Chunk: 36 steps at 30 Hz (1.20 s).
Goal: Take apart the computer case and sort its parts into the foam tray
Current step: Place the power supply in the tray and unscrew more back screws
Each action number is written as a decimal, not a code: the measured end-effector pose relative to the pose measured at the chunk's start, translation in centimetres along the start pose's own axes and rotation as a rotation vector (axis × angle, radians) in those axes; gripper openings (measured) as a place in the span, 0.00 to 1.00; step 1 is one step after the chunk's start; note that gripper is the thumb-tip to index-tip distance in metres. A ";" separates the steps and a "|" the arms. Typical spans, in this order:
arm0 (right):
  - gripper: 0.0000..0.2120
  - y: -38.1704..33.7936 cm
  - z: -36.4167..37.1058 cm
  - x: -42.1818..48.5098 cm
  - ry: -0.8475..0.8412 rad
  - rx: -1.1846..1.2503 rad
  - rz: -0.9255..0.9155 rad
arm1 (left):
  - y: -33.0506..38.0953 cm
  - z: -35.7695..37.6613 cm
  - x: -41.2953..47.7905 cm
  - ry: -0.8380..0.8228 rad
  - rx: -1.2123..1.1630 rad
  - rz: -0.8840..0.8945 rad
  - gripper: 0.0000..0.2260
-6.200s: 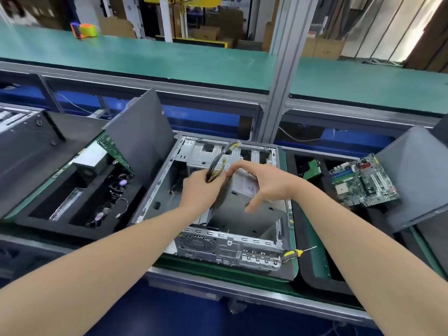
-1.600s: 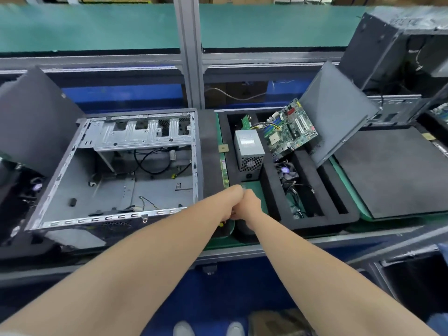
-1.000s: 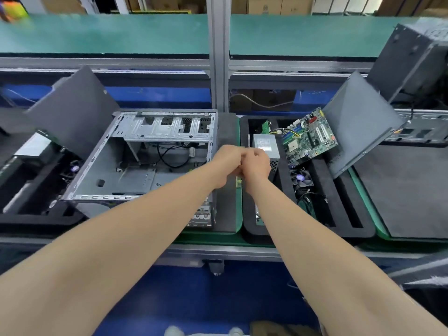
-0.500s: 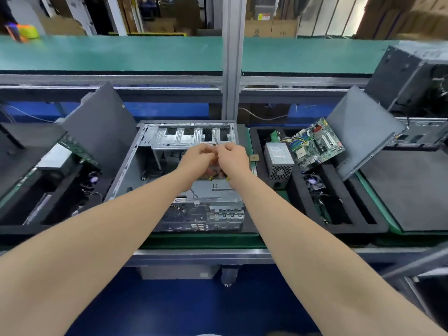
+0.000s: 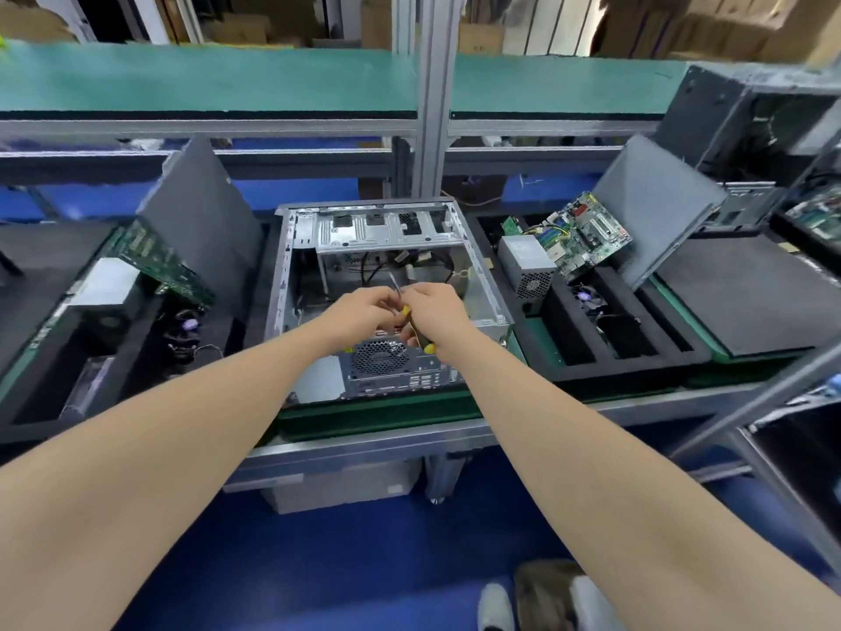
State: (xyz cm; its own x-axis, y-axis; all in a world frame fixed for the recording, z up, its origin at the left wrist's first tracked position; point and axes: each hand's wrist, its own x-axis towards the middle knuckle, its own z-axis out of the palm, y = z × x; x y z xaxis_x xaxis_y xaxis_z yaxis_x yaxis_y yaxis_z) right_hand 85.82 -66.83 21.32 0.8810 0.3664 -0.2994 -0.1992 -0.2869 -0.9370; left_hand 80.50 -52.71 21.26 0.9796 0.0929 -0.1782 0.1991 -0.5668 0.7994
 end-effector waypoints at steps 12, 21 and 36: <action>0.15 3.1 0.3 -3.9 0.041 0.067 -0.034 | -2.7 1.8 -0.4 0.141 0.537 0.193 0.20; 0.13 6.7 0.5 -6.9 0.113 0.299 -0.007 | -2.9 2.3 -0.7 0.231 0.528 0.221 0.18; 0.22 9.0 1.0 -8.1 0.030 0.233 0.075 | -2.2 2.1 -1.1 0.192 0.526 0.193 0.20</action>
State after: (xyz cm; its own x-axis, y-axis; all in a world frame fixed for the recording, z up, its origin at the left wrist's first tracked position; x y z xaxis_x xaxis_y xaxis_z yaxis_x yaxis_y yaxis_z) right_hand 76.51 -71.50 15.15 0.8717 0.3238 -0.3678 -0.3552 -0.0995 -0.9295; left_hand 78.98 -53.32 18.48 0.9939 0.0661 0.0882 0.0247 -0.9135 0.4062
